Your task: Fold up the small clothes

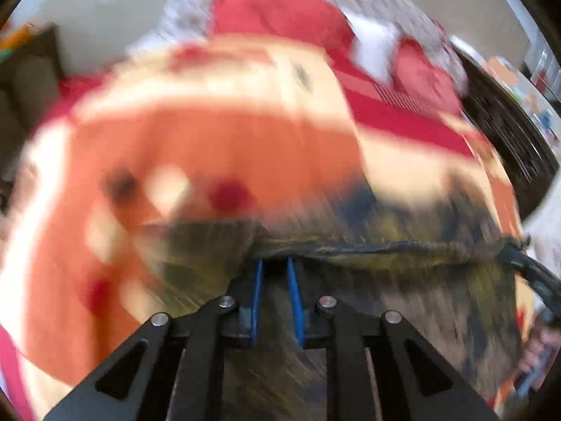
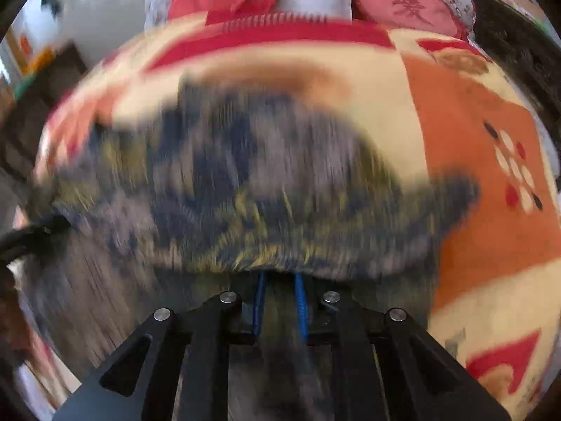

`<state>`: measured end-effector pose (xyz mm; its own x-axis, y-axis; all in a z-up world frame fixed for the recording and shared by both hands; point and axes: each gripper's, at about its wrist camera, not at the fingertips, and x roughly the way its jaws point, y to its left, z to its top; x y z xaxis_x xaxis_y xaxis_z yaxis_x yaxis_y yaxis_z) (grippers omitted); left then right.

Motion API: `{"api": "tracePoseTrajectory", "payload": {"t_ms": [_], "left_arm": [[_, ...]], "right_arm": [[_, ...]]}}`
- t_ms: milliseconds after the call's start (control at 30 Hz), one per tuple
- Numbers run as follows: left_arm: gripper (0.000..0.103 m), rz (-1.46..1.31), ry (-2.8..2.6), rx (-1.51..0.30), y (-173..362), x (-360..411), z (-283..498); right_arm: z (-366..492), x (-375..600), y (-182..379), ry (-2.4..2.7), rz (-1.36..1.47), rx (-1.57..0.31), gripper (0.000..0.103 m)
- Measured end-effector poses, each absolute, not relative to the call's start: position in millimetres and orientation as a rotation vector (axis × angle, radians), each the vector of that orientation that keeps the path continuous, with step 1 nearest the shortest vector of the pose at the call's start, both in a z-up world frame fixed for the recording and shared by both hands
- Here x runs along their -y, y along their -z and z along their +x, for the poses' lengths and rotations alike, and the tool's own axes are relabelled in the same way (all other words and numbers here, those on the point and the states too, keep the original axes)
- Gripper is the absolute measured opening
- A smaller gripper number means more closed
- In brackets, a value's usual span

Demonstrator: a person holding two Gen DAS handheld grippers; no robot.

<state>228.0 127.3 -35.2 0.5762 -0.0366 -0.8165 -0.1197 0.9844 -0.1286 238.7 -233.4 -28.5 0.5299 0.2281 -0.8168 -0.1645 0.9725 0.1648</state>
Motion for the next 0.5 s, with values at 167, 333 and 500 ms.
{"api": "tracePoseTrajectory", "payload": {"t_ms": [167,333,500], "left_arm": [[0.042,-0.289,-0.103,-0.772,-6.9,-164.6,201.3],[0.043,-0.211,0.014,-0.795,12.9,-127.0,189.8],[0.053,-0.153,-0.035,-0.823,47.9,-98.7,219.5]], "right_arm": [[227.4,277.5,-16.5,-0.245,0.231,-0.773,0.029],[201.1,294.8,-8.8,-0.220,0.226,-0.756,0.029],[206.2,268.1,18.8,-0.162,0.154,-0.794,0.029]]}}
